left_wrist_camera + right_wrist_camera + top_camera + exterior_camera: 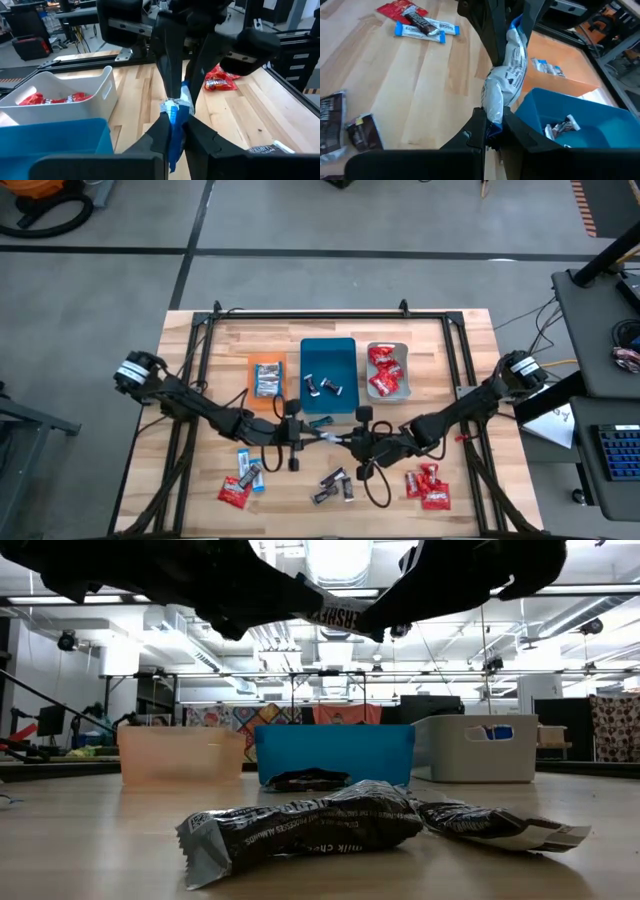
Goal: Sort candy
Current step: Put the white chocolate bar into the orange bin
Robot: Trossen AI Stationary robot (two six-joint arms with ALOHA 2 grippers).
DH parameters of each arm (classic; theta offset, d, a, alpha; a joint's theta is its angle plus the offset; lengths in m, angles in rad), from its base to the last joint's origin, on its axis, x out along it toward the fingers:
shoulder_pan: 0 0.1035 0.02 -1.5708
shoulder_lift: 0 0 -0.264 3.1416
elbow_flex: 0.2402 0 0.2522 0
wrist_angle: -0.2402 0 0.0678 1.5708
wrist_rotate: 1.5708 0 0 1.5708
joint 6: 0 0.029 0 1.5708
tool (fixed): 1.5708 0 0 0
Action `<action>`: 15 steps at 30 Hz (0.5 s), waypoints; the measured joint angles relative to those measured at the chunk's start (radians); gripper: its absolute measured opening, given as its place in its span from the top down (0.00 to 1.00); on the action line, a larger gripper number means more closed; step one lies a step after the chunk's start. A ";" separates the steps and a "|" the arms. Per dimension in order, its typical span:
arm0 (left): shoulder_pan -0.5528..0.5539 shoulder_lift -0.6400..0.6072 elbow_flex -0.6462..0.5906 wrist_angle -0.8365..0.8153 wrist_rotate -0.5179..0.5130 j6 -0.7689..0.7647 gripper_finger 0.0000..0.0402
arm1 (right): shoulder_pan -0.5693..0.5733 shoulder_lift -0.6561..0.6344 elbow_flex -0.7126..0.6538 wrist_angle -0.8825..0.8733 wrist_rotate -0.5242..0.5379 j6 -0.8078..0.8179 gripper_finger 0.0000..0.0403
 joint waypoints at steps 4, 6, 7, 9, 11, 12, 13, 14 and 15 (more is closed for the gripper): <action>0.001 -0.035 -0.001 -0.039 0.000 0.008 0.98 | -0.002 0.002 -0.001 -0.002 0.016 0.004 0.93; 0.001 -0.049 -0.001 -0.058 -0.001 0.006 0.99 | -0.002 0.002 -0.001 -0.002 0.034 0.004 0.93; 0.003 -0.055 -0.001 -0.066 -0.001 0.005 0.99 | -0.002 0.002 -0.001 -0.002 0.044 0.007 0.93; 0.004 -0.068 -0.001 -0.088 -0.006 0.005 0.99 | -0.005 0.003 -0.002 0.009 0.072 0.026 0.92; 0.005 -0.085 -0.001 -0.115 -0.020 0.005 0.99 | -0.009 0.004 -0.003 0.014 0.089 0.039 0.90; 0.005 -0.098 -0.002 -0.133 -0.025 0.005 0.99 | -0.012 0.003 -0.007 0.001 0.096 0.048 0.88; 0.007 -0.110 -0.002 -0.142 -0.025 0.004 0.99 | -0.015 0.003 -0.008 -0.007 0.100 0.054 0.85; 0.008 -0.121 -0.002 -0.150 -0.025 0.004 1.00 | -0.020 0.003 -0.008 -0.006 0.099 0.062 0.83; 0.009 -0.133 -0.002 -0.162 -0.031 0.005 1.00 | -0.025 0.002 -0.008 -0.009 0.099 0.074 0.80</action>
